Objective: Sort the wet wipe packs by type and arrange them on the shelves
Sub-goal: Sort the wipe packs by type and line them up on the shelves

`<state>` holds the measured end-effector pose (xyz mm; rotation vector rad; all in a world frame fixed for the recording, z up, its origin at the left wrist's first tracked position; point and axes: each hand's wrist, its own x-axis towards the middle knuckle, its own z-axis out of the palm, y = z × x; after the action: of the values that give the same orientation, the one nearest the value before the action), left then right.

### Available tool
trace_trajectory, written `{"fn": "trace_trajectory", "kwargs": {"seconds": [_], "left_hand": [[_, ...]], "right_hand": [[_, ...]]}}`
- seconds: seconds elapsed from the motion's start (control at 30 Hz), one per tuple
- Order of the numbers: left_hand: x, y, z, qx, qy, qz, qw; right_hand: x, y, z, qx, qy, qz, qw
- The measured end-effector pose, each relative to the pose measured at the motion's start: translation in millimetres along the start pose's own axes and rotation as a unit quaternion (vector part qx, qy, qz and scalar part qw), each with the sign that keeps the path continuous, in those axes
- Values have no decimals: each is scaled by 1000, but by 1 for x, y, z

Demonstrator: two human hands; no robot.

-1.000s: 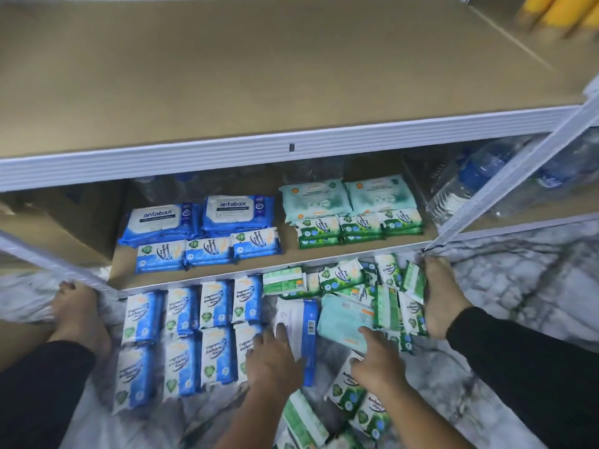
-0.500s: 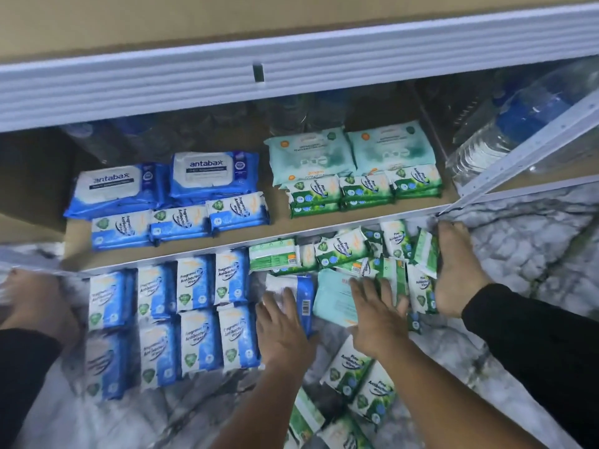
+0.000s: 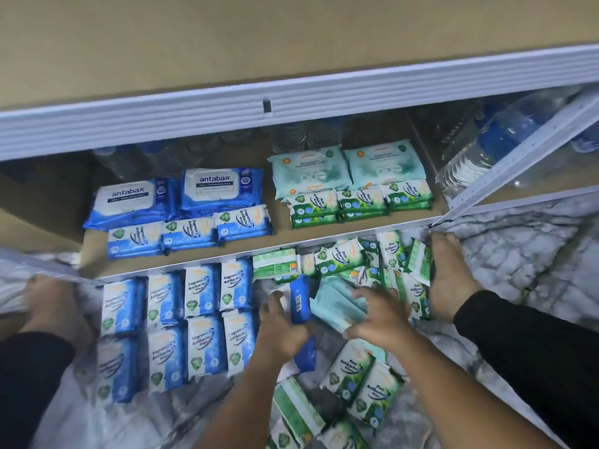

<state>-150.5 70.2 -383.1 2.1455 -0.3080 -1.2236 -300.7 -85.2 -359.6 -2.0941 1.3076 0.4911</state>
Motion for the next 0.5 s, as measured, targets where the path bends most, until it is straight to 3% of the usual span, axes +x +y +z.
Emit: {"fn": "trace_trajectory", "kwargs": {"seconds": [0.1,0.17,0.23,0.3,0.37,0.43,0.5], "left_hand": [[-10,5,-12,-225,-88,-38,970],[-20,8,-17,-277,-121,-52,952],[-28,7,-17,-323,-142,-48,934],[-33,1,-14,-372,-145,-62,915],[-31,-8,-10,-407,-138,-94,898],[-23,-21,-4,-441,-141,-118,879],[-24,-19,4,-450,-153,-138,869]], "right_hand": [[-14,5,-17,247,-89,18,965],[-29,5,-27,360,-148,10,921],[-35,11,-26,443,-183,75,875],[-33,26,-16,510,-187,155,825],[-30,42,-2,564,-156,176,792],[-33,53,8,578,-129,191,783],[-36,61,16,548,-141,206,798]]}}
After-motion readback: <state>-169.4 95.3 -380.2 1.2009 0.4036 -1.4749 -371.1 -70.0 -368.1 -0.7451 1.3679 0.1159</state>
